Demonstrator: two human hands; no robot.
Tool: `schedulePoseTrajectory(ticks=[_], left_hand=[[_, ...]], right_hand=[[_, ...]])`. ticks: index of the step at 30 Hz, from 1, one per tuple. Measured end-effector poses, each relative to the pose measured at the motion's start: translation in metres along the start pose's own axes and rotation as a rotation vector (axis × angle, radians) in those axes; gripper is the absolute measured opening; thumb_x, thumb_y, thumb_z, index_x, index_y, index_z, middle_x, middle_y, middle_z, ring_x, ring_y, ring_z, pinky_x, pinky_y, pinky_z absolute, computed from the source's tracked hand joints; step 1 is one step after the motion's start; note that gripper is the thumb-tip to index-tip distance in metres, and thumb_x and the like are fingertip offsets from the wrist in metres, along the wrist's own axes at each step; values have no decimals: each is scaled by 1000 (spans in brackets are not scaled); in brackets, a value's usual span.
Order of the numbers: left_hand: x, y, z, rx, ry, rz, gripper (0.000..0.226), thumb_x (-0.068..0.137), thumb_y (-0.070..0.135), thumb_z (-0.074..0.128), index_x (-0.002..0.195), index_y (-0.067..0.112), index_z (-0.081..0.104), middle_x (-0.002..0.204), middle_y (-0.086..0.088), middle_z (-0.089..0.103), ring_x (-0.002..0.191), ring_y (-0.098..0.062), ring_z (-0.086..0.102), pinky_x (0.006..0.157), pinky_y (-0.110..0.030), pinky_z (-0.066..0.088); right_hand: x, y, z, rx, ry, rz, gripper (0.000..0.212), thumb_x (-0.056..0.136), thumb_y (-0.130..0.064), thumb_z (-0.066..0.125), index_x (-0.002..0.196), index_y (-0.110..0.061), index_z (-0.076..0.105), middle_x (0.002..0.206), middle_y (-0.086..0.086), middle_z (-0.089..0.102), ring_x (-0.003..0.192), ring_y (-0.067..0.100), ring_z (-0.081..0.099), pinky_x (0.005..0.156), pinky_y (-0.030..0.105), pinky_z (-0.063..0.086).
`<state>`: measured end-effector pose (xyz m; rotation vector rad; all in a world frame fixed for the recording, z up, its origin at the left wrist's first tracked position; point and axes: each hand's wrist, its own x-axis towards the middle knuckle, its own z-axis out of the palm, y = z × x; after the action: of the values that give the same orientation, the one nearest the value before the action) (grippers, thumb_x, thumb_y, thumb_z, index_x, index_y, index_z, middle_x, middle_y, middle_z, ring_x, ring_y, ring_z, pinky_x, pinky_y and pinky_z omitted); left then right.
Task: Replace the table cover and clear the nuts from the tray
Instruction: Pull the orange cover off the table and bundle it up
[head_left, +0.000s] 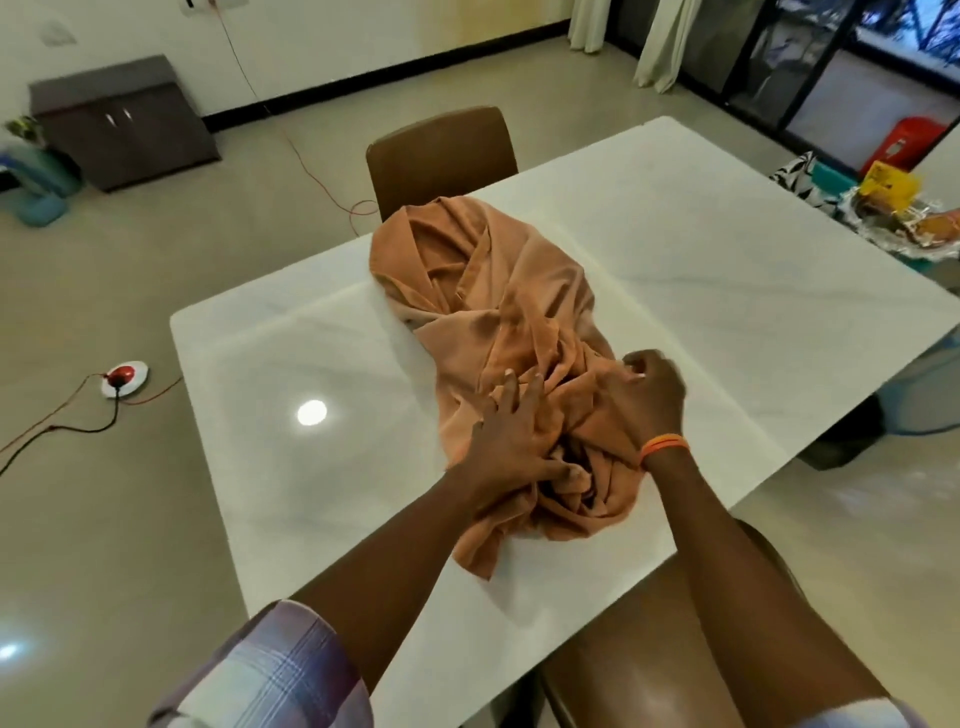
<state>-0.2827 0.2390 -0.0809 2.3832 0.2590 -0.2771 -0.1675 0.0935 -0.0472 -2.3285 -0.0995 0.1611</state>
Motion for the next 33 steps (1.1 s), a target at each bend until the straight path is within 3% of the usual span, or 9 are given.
schedulePoseTrajectory(ticks=[4,8,11,17,22,25,27,30,33], left_hand=[[14,7,2,55,-68,-51,128,65,77,66,150,39,-21,157,0,-33,145,-37,-24,115,-65,2],[21,5,5,-52,-138,-21,121,63,76,68,152,41,-6,164,-1,-7,150,-32,4,118,-56,18],[19,-6,-5,-589,-216,-102,65,83,29,75,137,32,40,134,6,53,120,-12,52,95,-22,50],[26,-42,-35,-1262,-128,-359,45,95,-3,41,132,23,47,110,-5,63,84,-17,60,63,-24,52],[51,-22,-25,-778,-38,-404,87,83,80,38,154,37,12,161,1,14,145,-24,22,117,-50,26],[72,-28,-18,-552,-134,-355,82,91,74,25,155,34,-6,163,1,-11,150,-24,-7,121,-51,5],[80,-31,-12,-415,-89,-363,98,82,79,40,154,35,-10,164,-1,-6,150,-27,-2,120,-53,8],[85,-33,1,-325,75,-390,117,65,67,73,152,37,0,158,-7,11,144,-33,18,117,-51,22],[92,-31,7,-253,172,-489,109,69,61,74,151,34,6,153,-9,14,140,-35,25,114,-50,26]], right_hand=[[13,15,0,-134,-319,250,81,71,-69,53,138,-24,43,142,12,45,127,38,43,103,47,40],[1,-9,16,-89,-85,-37,30,91,-28,51,116,-16,62,114,12,66,103,32,61,86,34,46],[-13,-29,35,-190,-49,-249,24,90,-14,49,106,-11,67,111,11,65,101,28,60,88,33,47],[-32,-19,79,-434,-417,-244,31,95,-28,47,122,-13,52,120,10,56,106,30,58,87,31,45],[-8,-39,82,-164,-755,-17,74,88,-26,54,140,-26,1,98,9,60,78,24,63,64,34,53],[32,-40,65,372,-944,391,35,97,-9,31,130,-22,34,75,13,46,53,21,53,49,28,45],[54,-46,53,446,-888,487,36,90,5,30,112,-22,40,79,18,54,47,28,58,51,32,50],[92,-64,50,-63,-702,274,9,94,-14,42,96,-7,45,83,23,70,57,36,66,52,37,55],[137,-86,78,-288,-326,10,29,86,-31,49,87,-4,61,88,13,66,81,33,62,70,35,48]])
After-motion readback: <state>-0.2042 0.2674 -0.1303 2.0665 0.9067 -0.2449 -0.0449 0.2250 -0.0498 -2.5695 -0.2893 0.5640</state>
